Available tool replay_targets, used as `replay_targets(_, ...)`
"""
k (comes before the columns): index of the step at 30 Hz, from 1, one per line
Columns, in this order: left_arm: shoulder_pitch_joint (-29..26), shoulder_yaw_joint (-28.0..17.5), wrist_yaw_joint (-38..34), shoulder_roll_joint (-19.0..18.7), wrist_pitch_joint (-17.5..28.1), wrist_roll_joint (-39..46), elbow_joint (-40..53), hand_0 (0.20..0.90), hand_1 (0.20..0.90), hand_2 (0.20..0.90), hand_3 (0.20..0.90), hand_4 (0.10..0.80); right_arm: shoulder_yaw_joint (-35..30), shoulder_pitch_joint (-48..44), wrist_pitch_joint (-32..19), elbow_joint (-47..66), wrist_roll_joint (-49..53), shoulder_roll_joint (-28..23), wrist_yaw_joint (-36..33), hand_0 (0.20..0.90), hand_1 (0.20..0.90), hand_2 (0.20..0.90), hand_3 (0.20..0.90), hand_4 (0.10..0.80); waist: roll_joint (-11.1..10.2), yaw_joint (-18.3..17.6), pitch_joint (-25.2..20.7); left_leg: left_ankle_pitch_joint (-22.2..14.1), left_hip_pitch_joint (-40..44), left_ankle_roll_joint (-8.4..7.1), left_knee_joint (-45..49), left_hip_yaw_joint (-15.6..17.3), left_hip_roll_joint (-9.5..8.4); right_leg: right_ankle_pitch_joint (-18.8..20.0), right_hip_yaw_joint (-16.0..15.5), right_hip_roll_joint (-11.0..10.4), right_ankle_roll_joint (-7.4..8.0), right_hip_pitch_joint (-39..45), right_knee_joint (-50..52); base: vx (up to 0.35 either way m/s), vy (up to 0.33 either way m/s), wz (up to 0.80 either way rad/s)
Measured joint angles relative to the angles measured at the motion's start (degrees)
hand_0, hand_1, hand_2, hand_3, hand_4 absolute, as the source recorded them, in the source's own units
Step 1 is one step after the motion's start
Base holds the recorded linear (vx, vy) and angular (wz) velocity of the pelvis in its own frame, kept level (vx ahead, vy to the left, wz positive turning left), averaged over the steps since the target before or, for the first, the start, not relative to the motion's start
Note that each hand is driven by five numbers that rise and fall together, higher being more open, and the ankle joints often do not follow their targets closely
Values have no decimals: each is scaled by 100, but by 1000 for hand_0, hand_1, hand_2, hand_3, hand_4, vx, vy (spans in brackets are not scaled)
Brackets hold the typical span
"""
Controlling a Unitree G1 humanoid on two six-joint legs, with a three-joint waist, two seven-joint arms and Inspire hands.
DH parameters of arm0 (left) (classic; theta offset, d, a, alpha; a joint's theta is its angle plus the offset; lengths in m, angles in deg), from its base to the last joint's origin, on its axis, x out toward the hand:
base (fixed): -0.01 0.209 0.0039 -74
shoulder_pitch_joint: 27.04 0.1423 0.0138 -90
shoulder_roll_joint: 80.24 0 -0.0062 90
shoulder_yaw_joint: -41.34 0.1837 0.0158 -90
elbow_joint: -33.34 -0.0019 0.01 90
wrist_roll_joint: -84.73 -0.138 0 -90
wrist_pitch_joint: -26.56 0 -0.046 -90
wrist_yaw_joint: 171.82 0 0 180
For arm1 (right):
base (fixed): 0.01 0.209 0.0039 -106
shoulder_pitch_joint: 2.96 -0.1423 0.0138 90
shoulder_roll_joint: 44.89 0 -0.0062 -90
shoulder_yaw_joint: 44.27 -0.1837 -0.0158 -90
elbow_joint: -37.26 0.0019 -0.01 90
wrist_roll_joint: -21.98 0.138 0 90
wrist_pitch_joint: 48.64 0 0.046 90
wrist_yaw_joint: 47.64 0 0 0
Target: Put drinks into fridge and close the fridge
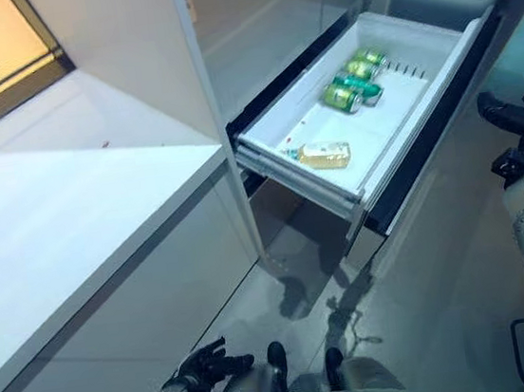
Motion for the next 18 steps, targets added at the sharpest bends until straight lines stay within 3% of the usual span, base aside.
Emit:
replay_targets(8, -233, -3, -85, -15, 227, 453, 458, 900, 900, 900, 900, 800, 187, -532, -470, 62, 579, 342, 327, 900, 900, 900, 900, 800, 45, 146, 654, -83, -1083, 67, 718, -70, -202, -85, 103, -150, -18, -1121, 882, -94, 19, 1)
replay_targets(13, -230, -13, -87, -15, 349, 483, 494, 900, 900, 900, 900, 800, 131, -566, -627, 9, 1483, 442, 1049, 900, 900, 900, 900, 800, 90, 98, 718, -76, -1250, 78, 833, -85, -248, -85, 72, -205, -17, -1263, 1011, -2, 5, -2)
replay_targets(18, -231, -5, -85, 34, 352, 652, 491, 900, 900, 900, 900, 800, 152, -613, -703, 2, 1583, 521, 1407, 900, 900, 900, 900, 800, 159, 95, 768, -51, -1287, 47, 847, -247, -263, -98, -49, -215, 0, -1267, 1033, 7, 13, 6)
